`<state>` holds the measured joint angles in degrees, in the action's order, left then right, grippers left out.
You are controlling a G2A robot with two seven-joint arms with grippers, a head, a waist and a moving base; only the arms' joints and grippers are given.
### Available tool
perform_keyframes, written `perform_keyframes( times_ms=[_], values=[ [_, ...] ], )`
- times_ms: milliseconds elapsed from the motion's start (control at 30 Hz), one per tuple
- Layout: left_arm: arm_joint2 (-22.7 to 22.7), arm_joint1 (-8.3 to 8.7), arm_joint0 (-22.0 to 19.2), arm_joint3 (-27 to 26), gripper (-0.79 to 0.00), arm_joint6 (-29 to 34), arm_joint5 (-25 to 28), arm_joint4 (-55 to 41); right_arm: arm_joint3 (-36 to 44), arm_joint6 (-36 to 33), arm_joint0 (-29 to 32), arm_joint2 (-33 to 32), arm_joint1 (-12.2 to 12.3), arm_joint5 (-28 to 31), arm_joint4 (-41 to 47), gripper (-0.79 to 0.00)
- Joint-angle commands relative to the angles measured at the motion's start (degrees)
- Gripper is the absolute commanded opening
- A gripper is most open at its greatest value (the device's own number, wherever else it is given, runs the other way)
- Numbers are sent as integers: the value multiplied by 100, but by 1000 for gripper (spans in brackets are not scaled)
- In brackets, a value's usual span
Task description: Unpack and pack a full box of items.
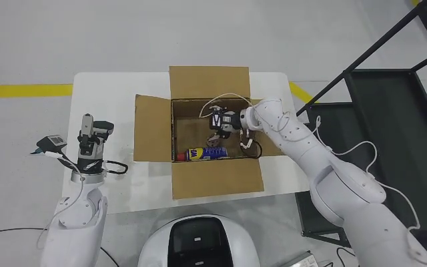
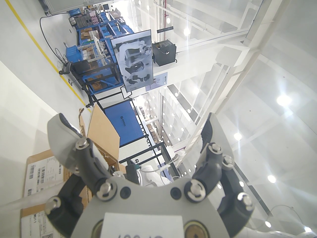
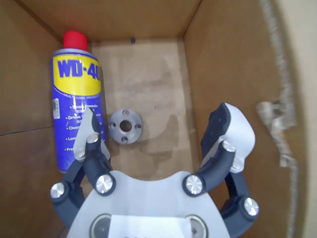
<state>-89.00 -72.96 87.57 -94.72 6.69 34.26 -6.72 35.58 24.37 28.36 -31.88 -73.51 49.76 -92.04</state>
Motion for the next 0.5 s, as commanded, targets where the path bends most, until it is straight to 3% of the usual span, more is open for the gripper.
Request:
perform_keyframes(
  times_ms=[0, 133, 233, 467],
  values=[
    [0, 0, 0, 0, 0, -1, 0, 0, 268, 565, 126, -180, 230, -53, -185, 0],
    [0, 0, 0, 0, 0, -1, 0, 0, 1094, 1632, 693, -795, 845, -161, -570, 0],
    [0, 0, 0, 0, 0, -1, 0, 0, 1965, 2135, 1505, -1626, 1416, -246, -731, 0],
    [0, 0, 0, 0, 0, -1, 0, 0, 3919, 2098, 3930, -3879, 2288, -570, -248, 0]
  ],
)
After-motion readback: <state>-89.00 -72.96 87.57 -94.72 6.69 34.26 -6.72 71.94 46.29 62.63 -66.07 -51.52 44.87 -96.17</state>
